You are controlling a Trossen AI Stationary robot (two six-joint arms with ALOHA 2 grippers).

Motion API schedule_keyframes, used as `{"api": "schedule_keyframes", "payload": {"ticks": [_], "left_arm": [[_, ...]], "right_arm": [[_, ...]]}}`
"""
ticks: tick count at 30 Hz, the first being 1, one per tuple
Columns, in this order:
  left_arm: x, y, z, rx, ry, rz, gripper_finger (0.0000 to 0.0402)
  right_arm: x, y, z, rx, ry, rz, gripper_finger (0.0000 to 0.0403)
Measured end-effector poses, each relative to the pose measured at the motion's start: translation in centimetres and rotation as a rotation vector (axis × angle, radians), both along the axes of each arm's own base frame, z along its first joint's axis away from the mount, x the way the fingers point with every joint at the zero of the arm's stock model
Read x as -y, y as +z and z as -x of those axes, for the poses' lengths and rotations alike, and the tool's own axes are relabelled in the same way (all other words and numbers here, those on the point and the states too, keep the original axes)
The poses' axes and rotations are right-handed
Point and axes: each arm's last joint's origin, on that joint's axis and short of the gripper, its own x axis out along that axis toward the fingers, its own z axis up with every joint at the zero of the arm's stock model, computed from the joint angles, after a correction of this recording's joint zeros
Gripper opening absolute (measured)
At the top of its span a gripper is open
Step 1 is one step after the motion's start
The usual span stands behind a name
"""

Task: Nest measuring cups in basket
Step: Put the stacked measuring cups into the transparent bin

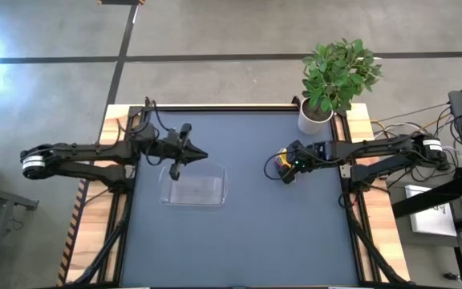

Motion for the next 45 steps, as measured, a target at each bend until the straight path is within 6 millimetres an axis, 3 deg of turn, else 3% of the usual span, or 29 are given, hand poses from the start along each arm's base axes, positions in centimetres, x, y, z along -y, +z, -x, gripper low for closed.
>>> {"api": "schedule_keyframes", "payload": {"ticks": [16,19,28,39,45], "left_arm": [[0.3,0.0,0.9,-0.022,0.002,-0.008,0.0002],[0.3,0.1,1.0,-0.016,0.003,-0.021,0.0002],[0.3,0.1,1.0,-0.009,0.005,-0.047,0.0002],[0.3,0.0,1.0,-0.013,0.006,-0.046,0.0002],[0.3,0.0,0.9,-0.017,0.006,-0.044,0.0002]], "right_arm": [[0.0,-1.1,-0.8,-0.167,-0.078,-0.062,0.0374],[0.1,-0.4,-1.0,-0.115,-0.083,-0.048,0.0374],[0.0,-1.1,-1.1,-0.152,-0.09,-0.045,0.0374],[0.3,-2.3,-1.7,-0.268,0.183,0.107,0.0374],[0.3,-1.0,-1.9,-0.227,0.204,0.128,0.0374]]}}
